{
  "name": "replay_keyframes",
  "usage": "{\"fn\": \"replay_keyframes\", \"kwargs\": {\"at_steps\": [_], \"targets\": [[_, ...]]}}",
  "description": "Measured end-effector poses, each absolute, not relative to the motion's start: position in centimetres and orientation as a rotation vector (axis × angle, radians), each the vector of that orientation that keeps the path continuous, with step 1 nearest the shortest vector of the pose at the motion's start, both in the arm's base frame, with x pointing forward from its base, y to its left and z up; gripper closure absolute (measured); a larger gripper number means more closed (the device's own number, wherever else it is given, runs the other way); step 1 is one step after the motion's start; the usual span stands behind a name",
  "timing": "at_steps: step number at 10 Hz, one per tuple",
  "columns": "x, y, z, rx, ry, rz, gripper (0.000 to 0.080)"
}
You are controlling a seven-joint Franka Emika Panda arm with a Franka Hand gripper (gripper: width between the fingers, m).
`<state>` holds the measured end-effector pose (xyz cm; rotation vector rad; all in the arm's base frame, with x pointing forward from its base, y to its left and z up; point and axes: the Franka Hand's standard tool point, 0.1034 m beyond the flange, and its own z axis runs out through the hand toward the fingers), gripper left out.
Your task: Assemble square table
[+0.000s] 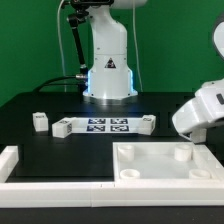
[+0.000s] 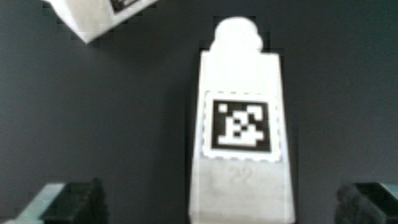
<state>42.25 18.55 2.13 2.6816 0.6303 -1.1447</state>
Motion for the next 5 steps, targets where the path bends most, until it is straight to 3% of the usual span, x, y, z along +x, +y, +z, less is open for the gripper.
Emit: {"fn": "replay_keyframes", "kwargs": {"at_steps": [5], "targets": [[40.1, 18.5, 0.7, 2.61, 0.612, -1.245, 0.015]]}}
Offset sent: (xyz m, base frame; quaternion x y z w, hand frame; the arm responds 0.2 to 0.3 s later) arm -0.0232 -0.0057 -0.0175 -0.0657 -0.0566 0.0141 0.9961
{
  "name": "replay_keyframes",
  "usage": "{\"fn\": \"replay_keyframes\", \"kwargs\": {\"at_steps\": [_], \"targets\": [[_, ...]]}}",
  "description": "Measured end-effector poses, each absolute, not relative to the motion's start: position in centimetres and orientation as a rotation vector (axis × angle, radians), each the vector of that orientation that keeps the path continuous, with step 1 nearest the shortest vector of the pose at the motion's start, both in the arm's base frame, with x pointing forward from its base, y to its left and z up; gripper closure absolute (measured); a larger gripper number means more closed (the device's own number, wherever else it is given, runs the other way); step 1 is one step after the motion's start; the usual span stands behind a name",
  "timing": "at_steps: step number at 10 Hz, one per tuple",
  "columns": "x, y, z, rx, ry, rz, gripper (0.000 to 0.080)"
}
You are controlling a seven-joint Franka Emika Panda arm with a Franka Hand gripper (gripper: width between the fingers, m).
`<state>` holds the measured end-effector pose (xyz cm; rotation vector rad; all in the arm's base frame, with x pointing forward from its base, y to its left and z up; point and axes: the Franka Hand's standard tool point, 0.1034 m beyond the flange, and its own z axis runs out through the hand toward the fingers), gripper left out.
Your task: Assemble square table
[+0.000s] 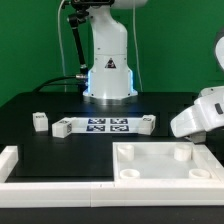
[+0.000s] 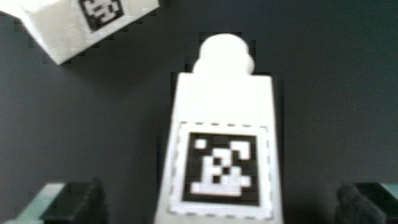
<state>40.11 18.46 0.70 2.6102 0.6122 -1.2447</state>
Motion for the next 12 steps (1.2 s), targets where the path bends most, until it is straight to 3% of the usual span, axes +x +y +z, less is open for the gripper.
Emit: {"fn": "replay_keyframes", "kwargs": {"at_steps": [2, 4, 10, 11, 12], "targets": [[40.0, 18.4, 0.6, 2.609, 0.612, -1.247, 0.0165], [40.0, 18.4, 0.6, 2.609, 0.612, -1.247, 0.0514], [40.0, 18.4, 0.6, 2.609, 0.613, -1.247, 0.0509], [40.5, 18.1, 1.2, 2.611, 0.663, -1.262, 0.0509], [42.5, 17.1, 3.7, 2.642, 0.707, -1.249, 0.0509]]}}
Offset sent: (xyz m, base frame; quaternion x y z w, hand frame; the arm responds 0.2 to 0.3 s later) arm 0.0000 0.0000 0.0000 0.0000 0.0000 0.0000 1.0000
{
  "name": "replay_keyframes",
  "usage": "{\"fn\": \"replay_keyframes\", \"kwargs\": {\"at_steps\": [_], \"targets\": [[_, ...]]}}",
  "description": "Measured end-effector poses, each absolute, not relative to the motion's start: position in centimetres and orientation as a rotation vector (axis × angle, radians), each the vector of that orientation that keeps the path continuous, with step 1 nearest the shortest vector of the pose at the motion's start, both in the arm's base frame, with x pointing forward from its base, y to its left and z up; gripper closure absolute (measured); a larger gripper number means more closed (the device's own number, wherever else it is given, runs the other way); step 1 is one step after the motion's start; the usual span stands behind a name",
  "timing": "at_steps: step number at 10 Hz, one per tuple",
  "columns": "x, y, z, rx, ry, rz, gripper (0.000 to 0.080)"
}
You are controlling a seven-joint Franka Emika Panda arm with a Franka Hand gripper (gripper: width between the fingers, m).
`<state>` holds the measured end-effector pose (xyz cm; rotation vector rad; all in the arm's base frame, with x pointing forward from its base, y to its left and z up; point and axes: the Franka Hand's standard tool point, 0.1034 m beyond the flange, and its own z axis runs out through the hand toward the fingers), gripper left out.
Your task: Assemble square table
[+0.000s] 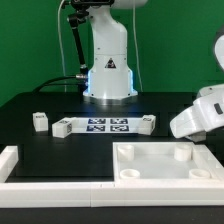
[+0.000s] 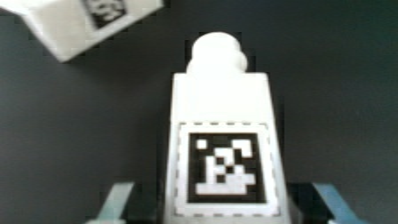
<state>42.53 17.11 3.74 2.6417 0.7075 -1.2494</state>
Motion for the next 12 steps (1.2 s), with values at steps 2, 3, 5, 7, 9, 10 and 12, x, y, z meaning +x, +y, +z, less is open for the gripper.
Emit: {"fn": "replay_keyframes", "kwargs": {"at_steps": [2, 3, 5, 7, 9, 10, 12], "targets": [[45.1, 14.5, 9.3, 2.711, 0.648, -1.229, 0.0509], [45.3, 13.7, 10.7, 2.71, 0.629, -1.243, 0.0508], [46.2, 13.6, 10.6, 2.788, 0.631, -1.089, 0.0508], [47.3, 13.9, 10.1, 2.893, 0.648, -0.821, 0.0508], [52.0, 12.8, 11.6, 2.977, 0.739, -0.545, 0.0508], [54.7, 11.4, 13.2, 3.021, 0.763, -0.412, 0.0508], [57.9, 9.2, 16.4, 3.043, 0.816, -0.137, 0.0508]]}}
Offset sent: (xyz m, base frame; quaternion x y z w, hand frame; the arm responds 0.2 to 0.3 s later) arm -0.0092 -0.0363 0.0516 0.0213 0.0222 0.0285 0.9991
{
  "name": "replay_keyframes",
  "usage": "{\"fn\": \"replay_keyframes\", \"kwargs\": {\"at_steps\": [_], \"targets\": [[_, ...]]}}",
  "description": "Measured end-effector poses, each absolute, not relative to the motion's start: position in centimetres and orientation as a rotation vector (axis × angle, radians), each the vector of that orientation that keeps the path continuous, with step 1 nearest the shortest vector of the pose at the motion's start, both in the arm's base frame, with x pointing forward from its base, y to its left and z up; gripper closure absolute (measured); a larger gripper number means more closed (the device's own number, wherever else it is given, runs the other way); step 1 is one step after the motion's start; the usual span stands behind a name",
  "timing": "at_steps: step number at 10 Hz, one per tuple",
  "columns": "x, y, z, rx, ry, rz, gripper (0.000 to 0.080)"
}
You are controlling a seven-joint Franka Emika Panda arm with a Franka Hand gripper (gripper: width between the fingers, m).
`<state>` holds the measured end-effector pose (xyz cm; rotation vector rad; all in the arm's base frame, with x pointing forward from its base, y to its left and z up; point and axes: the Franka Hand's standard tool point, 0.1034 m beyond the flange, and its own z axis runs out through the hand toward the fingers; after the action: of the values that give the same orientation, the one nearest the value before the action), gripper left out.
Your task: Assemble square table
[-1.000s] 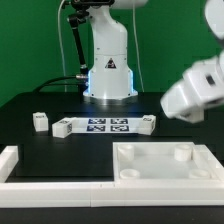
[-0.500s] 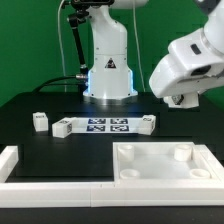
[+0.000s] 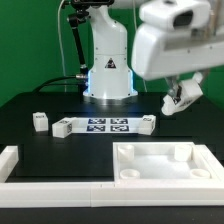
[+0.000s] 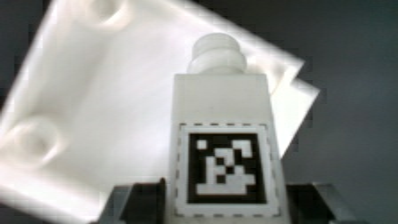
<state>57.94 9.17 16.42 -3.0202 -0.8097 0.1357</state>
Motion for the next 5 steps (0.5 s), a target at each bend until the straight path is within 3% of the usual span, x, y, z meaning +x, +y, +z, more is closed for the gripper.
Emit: {"fn": "replay_keyframes", "kwargs": {"at_steps": [5], "targets": [[58.8, 8.2, 15.7, -2.996, -0.807, -0.376, 0.0508]]}}
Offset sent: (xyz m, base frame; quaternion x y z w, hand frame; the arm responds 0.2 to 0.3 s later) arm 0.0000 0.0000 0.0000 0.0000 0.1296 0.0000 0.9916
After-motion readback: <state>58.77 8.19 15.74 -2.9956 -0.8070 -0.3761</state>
